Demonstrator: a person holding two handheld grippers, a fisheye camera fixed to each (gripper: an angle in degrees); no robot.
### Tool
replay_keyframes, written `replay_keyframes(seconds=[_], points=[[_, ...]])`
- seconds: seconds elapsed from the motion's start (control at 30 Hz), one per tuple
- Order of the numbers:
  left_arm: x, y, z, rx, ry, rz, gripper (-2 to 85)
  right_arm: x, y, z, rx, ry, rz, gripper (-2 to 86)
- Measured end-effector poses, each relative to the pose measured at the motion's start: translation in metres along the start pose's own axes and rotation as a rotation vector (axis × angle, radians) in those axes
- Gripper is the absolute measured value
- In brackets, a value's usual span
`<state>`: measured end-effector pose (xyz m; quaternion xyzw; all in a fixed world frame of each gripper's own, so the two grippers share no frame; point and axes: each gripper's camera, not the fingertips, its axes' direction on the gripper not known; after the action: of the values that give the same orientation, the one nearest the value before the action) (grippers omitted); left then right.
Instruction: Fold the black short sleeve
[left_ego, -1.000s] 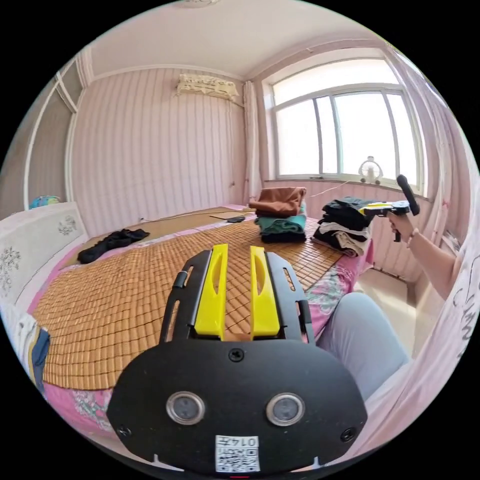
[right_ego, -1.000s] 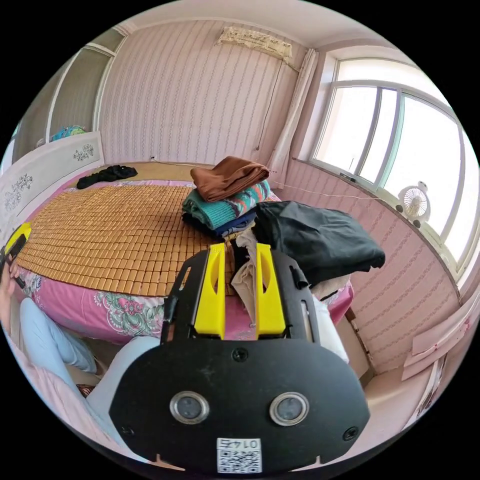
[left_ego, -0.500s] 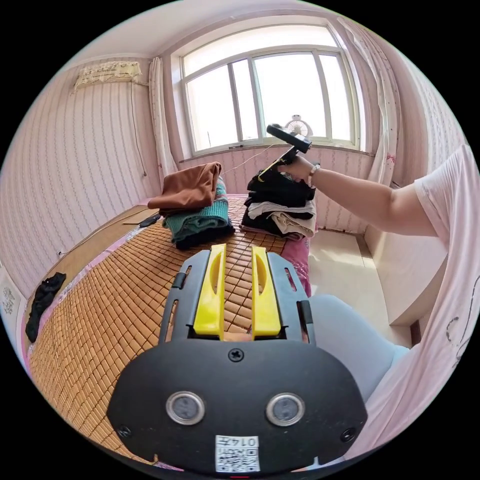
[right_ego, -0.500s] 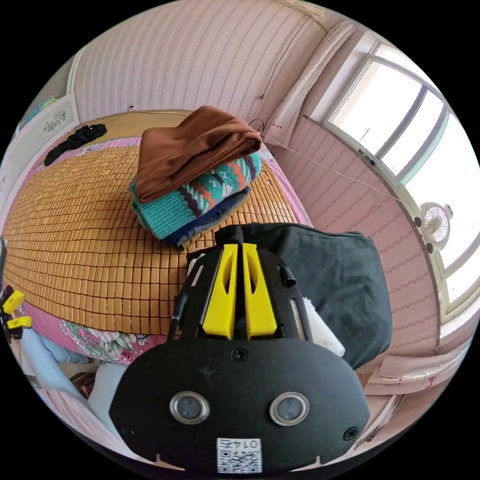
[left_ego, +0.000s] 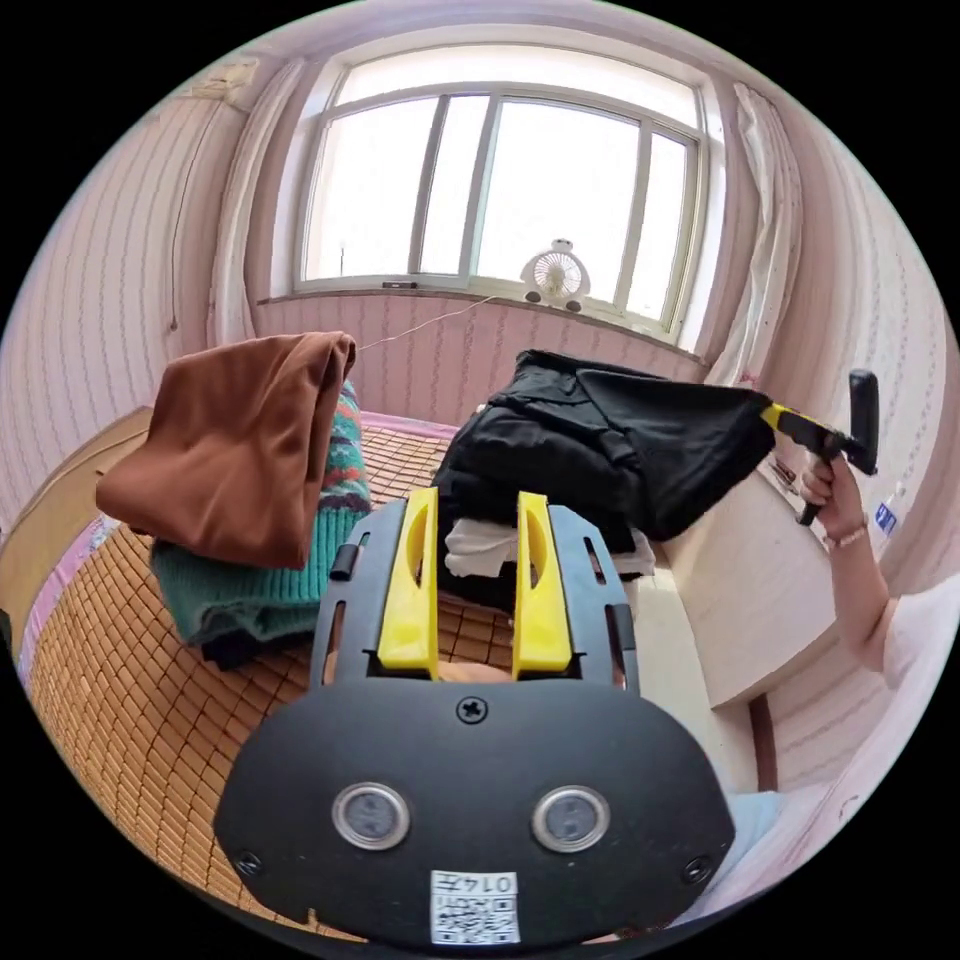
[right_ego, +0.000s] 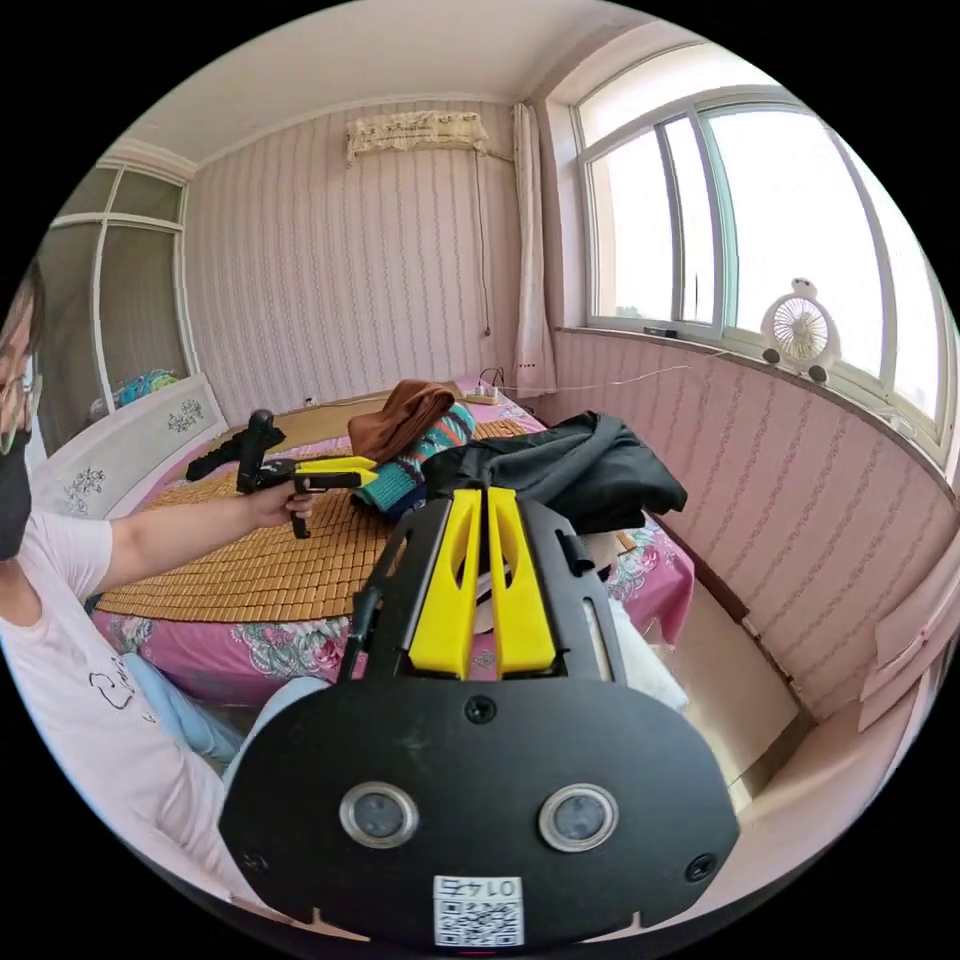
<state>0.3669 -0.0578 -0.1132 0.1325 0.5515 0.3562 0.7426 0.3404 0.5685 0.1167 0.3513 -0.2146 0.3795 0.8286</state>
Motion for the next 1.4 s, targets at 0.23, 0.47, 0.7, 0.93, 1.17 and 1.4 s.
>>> replay_keyframes(seconds=[0.23,0.47,0.7,0.93,1.17,1.4], points=[[-0.015,-0.049,0.063,-0.173,0.113,-0.143,10.5,0.055,0.047,-0.067,0.072,-0.029,0.112,0.4],[-0.001,-0.05,-0.032,-0.098,0.114,-0.069,-0.8,0.08,0.055,-0.124,0.275,-0.132,0.069,0.4],[0.051,-0.057,-0.151,0.068,0.151,0.017,-1.0,0.074,0.03,-0.171,0.42,-0.23,-0.033,0.3],[0.059,0.037,-0.349,0.376,0.056,0.011,-1.0,0.061,0.027,-0.219,0.537,-0.295,-0.122,0.3],[0.077,0.316,-0.522,0.388,-0.212,-0.378,-1.0,0.076,0.125,-0.078,0.023,-0.577,0.183,0.3],[0.128,0.434,-0.583,0.411,-0.277,-0.565,-1.0,0.072,0.169,-0.006,-0.159,-0.794,0.358,0.2]])
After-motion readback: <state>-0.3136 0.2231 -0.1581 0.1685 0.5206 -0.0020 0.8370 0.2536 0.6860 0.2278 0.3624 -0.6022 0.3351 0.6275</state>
